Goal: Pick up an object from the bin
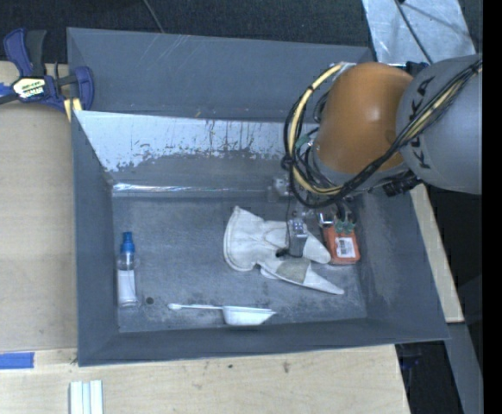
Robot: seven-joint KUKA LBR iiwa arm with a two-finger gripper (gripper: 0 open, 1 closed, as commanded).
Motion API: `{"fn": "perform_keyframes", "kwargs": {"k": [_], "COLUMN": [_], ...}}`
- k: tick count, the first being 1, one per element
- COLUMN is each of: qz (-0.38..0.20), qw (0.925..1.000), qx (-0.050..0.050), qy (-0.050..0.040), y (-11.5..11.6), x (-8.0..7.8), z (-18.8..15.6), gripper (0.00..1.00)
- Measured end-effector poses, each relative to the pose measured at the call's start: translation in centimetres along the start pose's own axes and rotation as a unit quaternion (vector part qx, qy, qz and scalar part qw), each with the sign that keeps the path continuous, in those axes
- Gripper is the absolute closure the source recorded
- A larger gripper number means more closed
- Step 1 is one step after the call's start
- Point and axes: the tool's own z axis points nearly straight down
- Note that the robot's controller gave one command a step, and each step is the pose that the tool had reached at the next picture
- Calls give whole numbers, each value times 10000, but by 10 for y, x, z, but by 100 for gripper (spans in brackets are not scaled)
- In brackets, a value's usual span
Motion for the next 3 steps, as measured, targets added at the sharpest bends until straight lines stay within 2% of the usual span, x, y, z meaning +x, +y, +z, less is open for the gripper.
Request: {"fn": "perform_keyframes", "kwargs": {"k": [1,2,3], "qz": [1,1,334], "qw": [10000,10000,9994], "qx": [-1,1,-5], "qy": [-41,-70,-63], "y": [0,-8,4], "x": [-2,-5,-14], "z": [-5,31,73], "gripper": [0,0,100]}}
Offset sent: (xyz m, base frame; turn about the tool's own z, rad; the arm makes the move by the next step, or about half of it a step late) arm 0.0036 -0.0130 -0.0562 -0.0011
